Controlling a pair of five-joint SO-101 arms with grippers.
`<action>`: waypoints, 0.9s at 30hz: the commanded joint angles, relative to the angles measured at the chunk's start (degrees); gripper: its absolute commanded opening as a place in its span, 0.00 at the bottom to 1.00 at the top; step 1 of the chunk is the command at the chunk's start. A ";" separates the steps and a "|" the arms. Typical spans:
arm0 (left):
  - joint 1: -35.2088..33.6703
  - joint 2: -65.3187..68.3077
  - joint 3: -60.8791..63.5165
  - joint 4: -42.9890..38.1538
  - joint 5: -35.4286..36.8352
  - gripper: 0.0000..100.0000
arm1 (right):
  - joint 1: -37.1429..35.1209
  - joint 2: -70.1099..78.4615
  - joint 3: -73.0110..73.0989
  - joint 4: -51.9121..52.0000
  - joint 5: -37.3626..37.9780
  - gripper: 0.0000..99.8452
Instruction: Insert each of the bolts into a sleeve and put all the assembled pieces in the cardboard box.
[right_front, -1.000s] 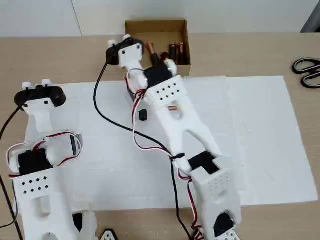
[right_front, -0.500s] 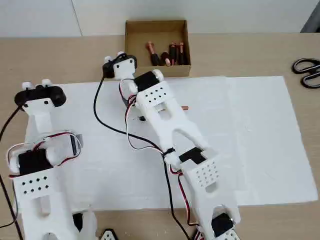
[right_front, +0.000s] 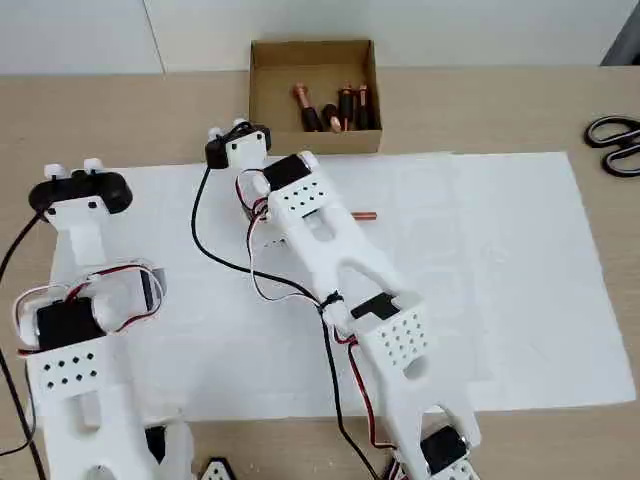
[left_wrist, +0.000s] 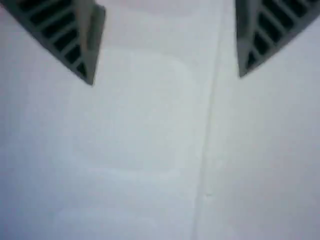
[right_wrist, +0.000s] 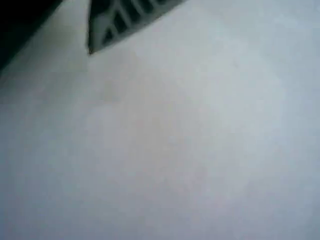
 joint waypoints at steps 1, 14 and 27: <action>-0.09 -1.05 -0.13 -0.26 0.18 0.18 | -0.13 0.04 -0.26 -0.84 0.09 0.19; -0.09 -0.88 -0.13 -0.26 0.18 0.18 | 0.13 1.63 -0.26 -0.84 -2.55 0.13; -0.09 -0.70 -0.04 -0.26 0.18 0.18 | 2.33 -4.53 -1.49 2.77 -4.66 0.00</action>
